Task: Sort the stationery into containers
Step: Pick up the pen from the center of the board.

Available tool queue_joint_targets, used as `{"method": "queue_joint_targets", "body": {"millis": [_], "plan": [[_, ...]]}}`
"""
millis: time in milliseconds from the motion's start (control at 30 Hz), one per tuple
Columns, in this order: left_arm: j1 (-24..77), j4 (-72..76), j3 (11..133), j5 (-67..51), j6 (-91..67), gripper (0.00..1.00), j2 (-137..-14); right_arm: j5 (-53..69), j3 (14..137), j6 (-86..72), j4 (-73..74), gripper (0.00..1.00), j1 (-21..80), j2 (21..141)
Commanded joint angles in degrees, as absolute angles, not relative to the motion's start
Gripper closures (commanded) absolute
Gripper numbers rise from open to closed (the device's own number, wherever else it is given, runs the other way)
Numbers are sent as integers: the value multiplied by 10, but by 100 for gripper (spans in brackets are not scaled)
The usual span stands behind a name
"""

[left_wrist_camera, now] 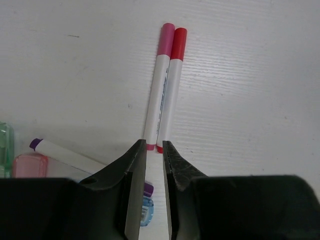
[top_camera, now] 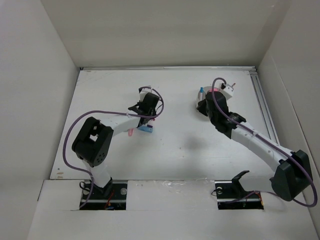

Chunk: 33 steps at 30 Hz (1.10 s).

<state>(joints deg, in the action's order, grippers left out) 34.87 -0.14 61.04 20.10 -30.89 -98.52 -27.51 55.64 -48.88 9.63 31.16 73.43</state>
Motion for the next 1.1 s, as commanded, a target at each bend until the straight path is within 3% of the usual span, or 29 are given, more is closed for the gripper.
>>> {"method": "queue_joint_targets", "body": {"millis": [0, 167, 433, 767, 1067], "plan": [[334, -23, 638, 211, -295, 84, -987, -230, 525, -504, 68, 100, 312, 689], [320, -11, 651, 157, -283, 67, -1015, -214, 519, -504, 62, 100, 300, 677], [320, -4, 662, 156, -272, 67, -1049, -173, 519, -504, 57, 93, 300, 676], [320, -32, 709, 187, -266, 80, -1099, -179, 519, -498, 57, 92, 300, 676], [320, -47, 722, 200, -266, 75, -1125, -179, 524, -498, 62, 84, 300, 682]]}}
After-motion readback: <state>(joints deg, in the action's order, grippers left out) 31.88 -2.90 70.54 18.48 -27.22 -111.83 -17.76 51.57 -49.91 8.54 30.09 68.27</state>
